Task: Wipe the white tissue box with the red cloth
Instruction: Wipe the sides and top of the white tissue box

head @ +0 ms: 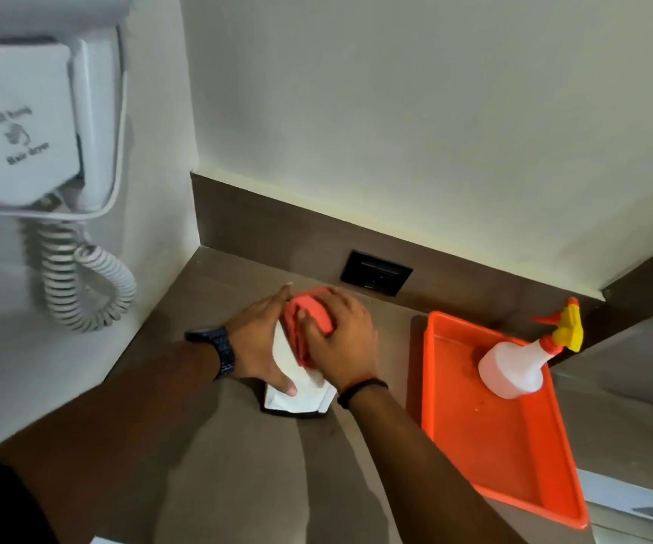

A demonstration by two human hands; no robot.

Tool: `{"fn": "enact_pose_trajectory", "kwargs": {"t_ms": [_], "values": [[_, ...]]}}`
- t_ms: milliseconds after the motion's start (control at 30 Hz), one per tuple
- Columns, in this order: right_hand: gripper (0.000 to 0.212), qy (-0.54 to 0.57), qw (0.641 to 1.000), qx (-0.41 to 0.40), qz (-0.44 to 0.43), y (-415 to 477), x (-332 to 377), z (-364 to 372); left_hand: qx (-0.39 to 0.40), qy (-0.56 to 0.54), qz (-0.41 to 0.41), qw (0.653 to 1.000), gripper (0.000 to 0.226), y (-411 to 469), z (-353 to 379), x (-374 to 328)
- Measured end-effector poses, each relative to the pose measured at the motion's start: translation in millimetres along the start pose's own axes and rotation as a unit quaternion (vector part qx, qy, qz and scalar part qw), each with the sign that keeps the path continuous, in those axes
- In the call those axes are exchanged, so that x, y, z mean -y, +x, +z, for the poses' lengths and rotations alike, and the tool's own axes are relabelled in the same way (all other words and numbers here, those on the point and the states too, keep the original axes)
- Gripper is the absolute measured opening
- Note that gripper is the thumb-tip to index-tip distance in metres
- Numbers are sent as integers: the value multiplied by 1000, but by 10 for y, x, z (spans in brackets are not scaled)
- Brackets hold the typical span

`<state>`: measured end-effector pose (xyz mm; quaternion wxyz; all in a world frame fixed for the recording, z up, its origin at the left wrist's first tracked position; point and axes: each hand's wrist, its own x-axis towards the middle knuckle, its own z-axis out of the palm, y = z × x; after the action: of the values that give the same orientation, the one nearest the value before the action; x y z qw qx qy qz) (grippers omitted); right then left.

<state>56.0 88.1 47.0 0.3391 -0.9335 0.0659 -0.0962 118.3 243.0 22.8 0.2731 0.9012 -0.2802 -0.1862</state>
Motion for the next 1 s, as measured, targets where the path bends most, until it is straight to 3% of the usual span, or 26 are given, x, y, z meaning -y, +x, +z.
{"fn": "enact_pose_trajectory", "kwargs": {"t_ms": [67, 300, 433, 667, 900, 1000], "values": [[41, -89, 996, 20, -12, 13, -24, 112, 8, -14, 13, 1000, 160, 38, -23, -23], [44, -120, 990, -20, -69, -200, -64, 195, 15, 0, 74, 997, 156, 91, -27, -55], [46, -146, 981, 3, -127, -269, -259, 74, 29, 13, 38, 999, 159, 104, -5, -40], [50, -92, 993, 67, -40, -27, -122, 71, 23, 15, 28, 999, 161, 110, -22, -98], [46, -83, 985, 70, -131, -206, -332, 10, 43, 20, 4, 999, 163, 145, -10, -152], [49, -55, 990, 83, -101, -174, -447, -43, 47, 20, -12, 999, 162, 155, -8, -161]]}}
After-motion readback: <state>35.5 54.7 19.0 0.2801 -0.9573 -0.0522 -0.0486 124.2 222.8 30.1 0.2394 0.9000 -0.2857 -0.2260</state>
